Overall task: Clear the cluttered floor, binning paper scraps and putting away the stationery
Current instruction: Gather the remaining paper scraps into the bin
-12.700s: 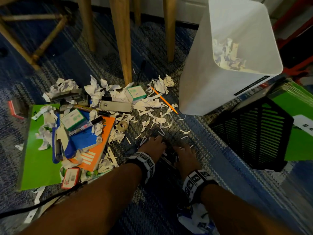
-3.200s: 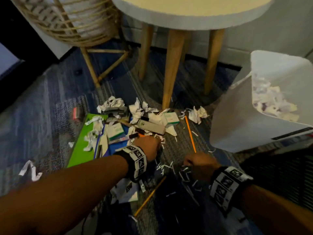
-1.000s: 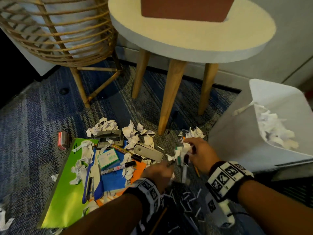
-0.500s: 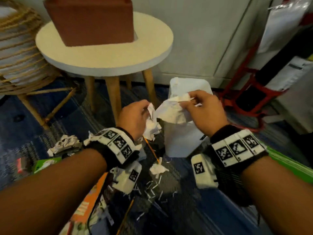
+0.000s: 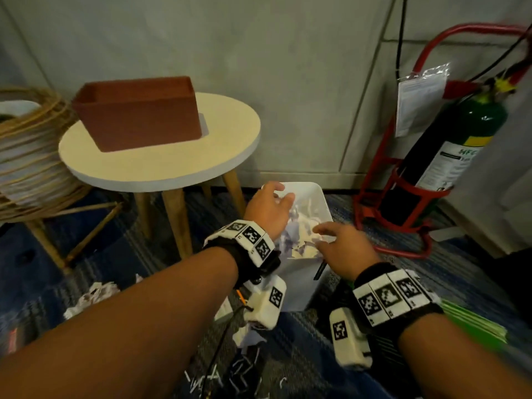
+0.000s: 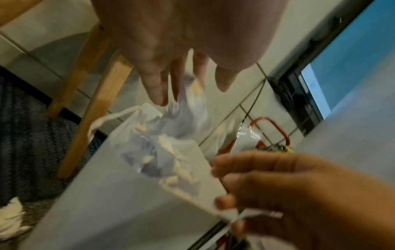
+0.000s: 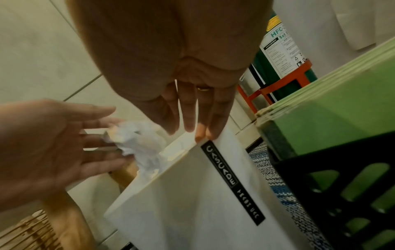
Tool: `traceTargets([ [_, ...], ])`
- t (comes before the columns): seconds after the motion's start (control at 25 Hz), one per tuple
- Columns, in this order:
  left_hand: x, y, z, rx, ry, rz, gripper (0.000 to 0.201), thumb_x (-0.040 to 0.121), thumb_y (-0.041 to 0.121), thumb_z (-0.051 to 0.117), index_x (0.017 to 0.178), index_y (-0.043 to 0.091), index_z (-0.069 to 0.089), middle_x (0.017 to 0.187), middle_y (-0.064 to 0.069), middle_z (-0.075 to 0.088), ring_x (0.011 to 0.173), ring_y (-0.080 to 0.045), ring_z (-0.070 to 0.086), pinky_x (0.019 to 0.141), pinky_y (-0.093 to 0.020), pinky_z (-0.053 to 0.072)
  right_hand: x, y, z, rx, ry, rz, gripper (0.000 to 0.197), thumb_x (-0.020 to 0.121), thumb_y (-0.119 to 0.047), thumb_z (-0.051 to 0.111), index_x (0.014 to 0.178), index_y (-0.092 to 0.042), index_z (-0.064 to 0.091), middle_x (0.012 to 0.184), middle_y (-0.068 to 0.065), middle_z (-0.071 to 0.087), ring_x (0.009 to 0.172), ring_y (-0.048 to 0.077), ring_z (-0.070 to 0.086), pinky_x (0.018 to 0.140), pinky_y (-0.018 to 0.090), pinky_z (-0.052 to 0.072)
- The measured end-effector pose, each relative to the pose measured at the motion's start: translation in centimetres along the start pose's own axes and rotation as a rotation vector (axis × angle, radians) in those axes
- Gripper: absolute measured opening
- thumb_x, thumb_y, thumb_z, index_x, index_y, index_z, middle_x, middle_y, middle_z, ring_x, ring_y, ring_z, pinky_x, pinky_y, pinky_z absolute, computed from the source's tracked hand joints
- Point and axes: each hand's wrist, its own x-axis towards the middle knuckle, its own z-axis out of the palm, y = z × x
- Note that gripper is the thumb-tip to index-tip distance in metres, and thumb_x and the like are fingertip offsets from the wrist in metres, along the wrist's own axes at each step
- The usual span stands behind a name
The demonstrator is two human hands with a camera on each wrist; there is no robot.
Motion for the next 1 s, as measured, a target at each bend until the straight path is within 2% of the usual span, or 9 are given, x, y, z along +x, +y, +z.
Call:
traceTargets([
  [0.16,-1.0,-1.4,0.5,0.241,-0.213,0.066,0.032,0.099,0.017,0.042,0.128,0.022,0.054,0.128,-0.007,0.058,0.115,-0.026,0.056,0.098,-0.034,0.045,-0.3,0.2,-1.2,0.09,0.197,0.037,0.031,0.089,-0.002,0.048,0.096,-0.024,0.068,0.107,0.0,0.068,0.085,0.014,0.057,0.077,0.021,0.043],
  [0.32,-2.9,-2.6,-1.7,0.389,-0.156,0.205,0.032,0.089,0.003,0.045,0.113,0.021,0.058,0.116,-0.004,0.057,0.105,-0.024,0.056,0.09,-0.041,0.048,-1.8,-2.2,-0.5,0.237,0.263,-0.186,0.039,0.076,0.01,0.043,0.069,-0.024,0.061,0.077,-0.001,0.068,0.07,0.015,0.062,0.067,0.028,0.053],
  [0.4,-4.1,-4.4,-3.4,0.427,-0.118,0.216,0.027,0.085,0.005,0.045,0.101,0.023,0.057,0.104,-0.001,0.055,0.094,-0.023,0.056,0.08,-0.04,0.048,-3.4,-4.4,2.3,0.22,0.093,-0.361,0.036,0.071,0.012,0.044,0.064,-0.02,0.057,0.064,-0.007,0.06,0.06,0.005,0.055,0.059,0.019,0.047],
  [0.48,-5.4,-7.2,-4.5,0.489,-0.142,0.155,0.024,0.08,0.007,0.047,0.091,0.026,0.054,0.094,0.004,0.053,0.087,-0.023,0.054,0.072,-0.037,0.045,-4.6,-5.2,6.4,0.007,-0.188,-0.466,0.031,0.071,0.007,0.047,0.063,-0.022,0.051,0.062,-0.005,0.054,0.059,0.007,0.047,0.06,0.028,0.042],
  [0.56,-6.8,-11.2,-5.2,0.577,-0.22,0.057,0.022,0.078,0.007,0.049,0.086,0.028,0.049,0.088,0.005,0.054,0.085,-0.025,0.056,0.066,-0.035,0.041,-5.1,-4.2,12.2,-0.305,-0.518,-0.48,0.024,0.074,-0.002,0.051,0.064,-0.023,0.045,0.068,-0.001,0.055,0.067,0.019,0.051,0.063,0.036,0.045],
  [0.68,-9.5,-17.7,-5.2,0.688,-0.401,-0.073,0.016,0.081,0.013,0.052,0.09,0.027,0.051,0.094,-0.001,0.061,0.09,-0.027,0.059,0.069,-0.034,0.044,-4.5,-0.1,20.0,-0.604,-0.787,-0.418,0.017,0.084,-0.012,0.051,0.075,-0.025,0.055,0.082,0.009,0.061,0.08,0.03,0.058,0.071,0.038,0.051],
  [0.8,-12.7,-24.7,-3.5,0.752,-0.543,-0.171,0.018,0.09,0.015,0.046,0.106,0.019,0.052,0.103,-0.011,0.062,0.097,-0.033,0.06,0.074,-0.037,0.047,-2.1,5.0,25.0,-0.709,-0.827,-0.166,0.023,0.091,-0.018,0.052,0.11,-0.008,0.061,0.095,0.012,0.063,0.091,0.031,0.062,0.075,0.037,0.048],
  [0.88,-14.7,-29.2,-2.0,0.712,-0.627,-0.237,0.021,0.093,0.02,0.043,0.112,0.016,0.05,0.111,-0.015,0.06,0.102,-0.036,0.059,0.081,-0.044,0.05,-1.1,8.1,27.4,-0.608,-0.824,0.046,0.03,0.091,-0.031,0.057,0.114,-0.012,0.055,0.108,0.012,0.059,0.103,0.031,0.058,0.084,0.036,0.047],
  [1.0,-16.8,-33.9,0.1,0.698,-0.686,-0.341,0.044,0.094,0.027,0.047,0.136,0.017,0.039,0.131,-0.014,0.047,0.113,-0.037,0.053,0.089,-0.046,0.049,-1.4,10.7,30.6,-0.495,-0.684,0.233,0.086,0.073,-0.062,0.066,0.143,-0.027,0.03,0.138,0.015,0.033,0.129,0.039,0.036,0.106,0.051,0.033],
])
